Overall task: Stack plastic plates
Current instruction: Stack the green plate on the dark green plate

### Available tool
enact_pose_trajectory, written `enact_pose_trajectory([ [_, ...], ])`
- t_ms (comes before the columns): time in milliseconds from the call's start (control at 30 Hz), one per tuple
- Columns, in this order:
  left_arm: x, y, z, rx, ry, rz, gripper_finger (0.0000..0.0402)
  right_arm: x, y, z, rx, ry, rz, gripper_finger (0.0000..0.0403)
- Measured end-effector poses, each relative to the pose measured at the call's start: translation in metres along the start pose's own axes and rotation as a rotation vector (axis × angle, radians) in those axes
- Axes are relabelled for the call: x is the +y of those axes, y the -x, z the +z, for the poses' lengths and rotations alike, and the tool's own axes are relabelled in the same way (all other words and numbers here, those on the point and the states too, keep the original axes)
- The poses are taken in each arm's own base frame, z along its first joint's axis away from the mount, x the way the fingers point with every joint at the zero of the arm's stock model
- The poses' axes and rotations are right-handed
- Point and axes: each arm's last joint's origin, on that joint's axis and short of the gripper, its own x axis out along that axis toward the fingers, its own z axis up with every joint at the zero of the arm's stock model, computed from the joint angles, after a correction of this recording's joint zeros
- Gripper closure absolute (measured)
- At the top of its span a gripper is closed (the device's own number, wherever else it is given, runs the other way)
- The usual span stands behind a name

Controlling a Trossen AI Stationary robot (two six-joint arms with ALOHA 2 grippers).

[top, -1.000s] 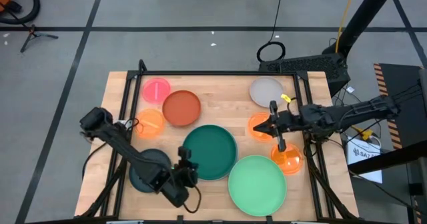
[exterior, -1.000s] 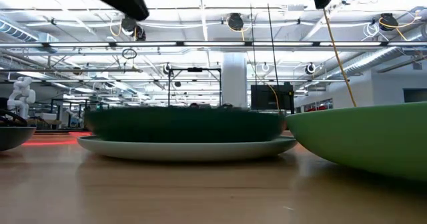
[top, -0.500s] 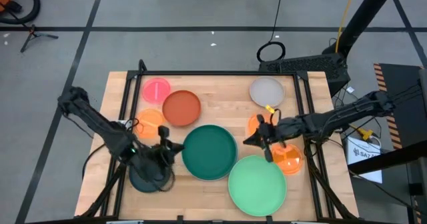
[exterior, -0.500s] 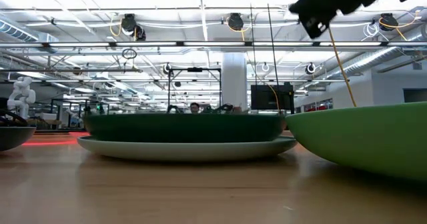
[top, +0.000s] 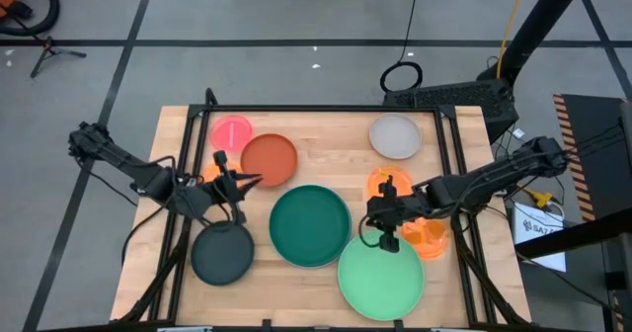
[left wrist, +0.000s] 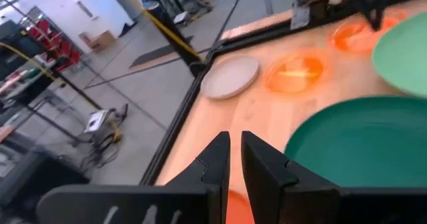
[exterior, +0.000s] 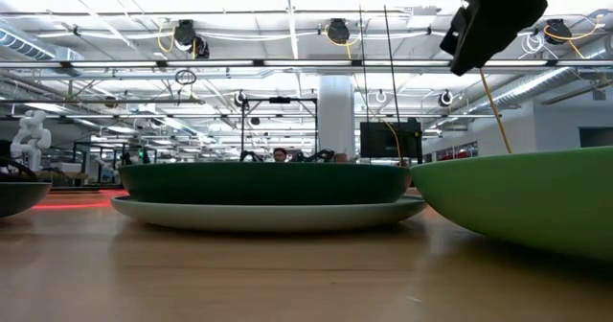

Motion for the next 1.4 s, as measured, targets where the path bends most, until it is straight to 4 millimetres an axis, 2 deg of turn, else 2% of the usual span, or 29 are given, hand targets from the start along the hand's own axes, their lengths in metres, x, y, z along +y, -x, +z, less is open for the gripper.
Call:
enact_pose_trajectory([
  [467,0.003,-0.002,-0.008,0.061,0.017,0.017,0.0355,0.003,-0.011,0.005,-0.019,0.004,0.011,0.0394],
  [567,0.003,-0.002,-0.008,0.060,0.030,0.017,0.0355,0.006,-0.019,0.002,0.045,0.002,0.066,0.0394],
  [733,0.003,-0.002,-0.008,0.060,0.062,0.017,0.0355,0.021,-0.037,-0.006,0.136,0.003,0.059,0.0394],
  [900,0.003,-0.003,-0.008,0.061,0.082,0.017,0.0355,0.035,-0.043,0.007,0.253,0.043,0.004,0.0394],
  [1067,0.003,-0.003,-0.008,0.061,0.083,0.015,0.0355,0.036,-0.050,0.012,0.334,0.102,-0.113,0.0393],
  [1200,0.003,-0.003,-0.009,0.069,0.071,0.014,0.0355,0.036,-0.060,0.010,0.356,0.135,-0.123,0.0369],
  [1400,0.003,-0.003,-0.009,0.071,0.053,0.014,0.0355,0.030,-0.069,0.008,0.399,0.098,-0.157,0.0287],
])
